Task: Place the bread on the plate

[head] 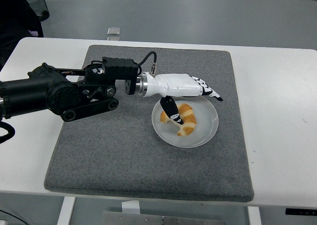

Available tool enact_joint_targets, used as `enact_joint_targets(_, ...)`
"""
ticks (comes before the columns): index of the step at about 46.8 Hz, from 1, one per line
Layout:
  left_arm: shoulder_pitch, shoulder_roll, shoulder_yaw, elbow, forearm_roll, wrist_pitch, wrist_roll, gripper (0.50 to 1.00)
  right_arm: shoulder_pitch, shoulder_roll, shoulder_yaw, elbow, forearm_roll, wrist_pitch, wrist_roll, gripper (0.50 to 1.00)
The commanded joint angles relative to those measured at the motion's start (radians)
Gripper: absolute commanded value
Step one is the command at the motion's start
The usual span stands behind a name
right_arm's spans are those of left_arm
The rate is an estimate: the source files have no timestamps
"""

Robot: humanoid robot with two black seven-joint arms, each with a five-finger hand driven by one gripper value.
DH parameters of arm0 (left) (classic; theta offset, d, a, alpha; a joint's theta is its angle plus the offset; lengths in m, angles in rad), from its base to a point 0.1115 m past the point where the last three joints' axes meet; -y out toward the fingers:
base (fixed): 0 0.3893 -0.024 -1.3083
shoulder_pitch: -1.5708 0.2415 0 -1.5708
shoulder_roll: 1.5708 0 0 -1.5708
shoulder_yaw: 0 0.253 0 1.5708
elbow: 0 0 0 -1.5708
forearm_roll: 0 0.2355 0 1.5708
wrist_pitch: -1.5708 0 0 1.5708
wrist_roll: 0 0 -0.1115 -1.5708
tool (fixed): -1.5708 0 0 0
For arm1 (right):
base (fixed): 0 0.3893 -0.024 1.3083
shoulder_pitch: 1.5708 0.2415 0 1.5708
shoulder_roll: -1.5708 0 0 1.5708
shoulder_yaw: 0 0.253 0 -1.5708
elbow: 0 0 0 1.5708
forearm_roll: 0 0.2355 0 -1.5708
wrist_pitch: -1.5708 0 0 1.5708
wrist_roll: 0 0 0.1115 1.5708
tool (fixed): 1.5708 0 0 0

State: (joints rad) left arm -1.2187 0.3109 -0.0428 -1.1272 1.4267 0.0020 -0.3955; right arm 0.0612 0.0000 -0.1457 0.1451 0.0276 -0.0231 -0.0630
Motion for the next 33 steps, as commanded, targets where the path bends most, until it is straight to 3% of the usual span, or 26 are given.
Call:
enact_joint_targets(1, -0.002, 0.016, -0.037, -0.014, 0.000, 0.000, 0.000, 0.992, 0.000, 0.000, 0.000, -0.001, 0.000, 0.000, 0.000, 0.932)
enact_joint_targets(14, 0.014, 0.033, -0.224, -0.011, -0.121, 0.009, 0.003, 0.992, 0.000, 0.000, 0.000, -0.001, 0.000, 0.000, 0.000, 0.930)
enact_joint_targets(21, 0.014, 0.033, -0.296, 0.029, -0.357, 0.010, 0.007, 0.992, 0.000, 0.000, 0.000, -0.001, 0.000, 0.000, 0.000, 0.930)
enact_joint_targets(33, -0.002, 0.033, -0.309, 0.159, -0.785, 0.039, 0.010, 0.994, 0.000, 0.000, 0.000, 0.001, 0.000, 0.000, 0.000, 0.930)
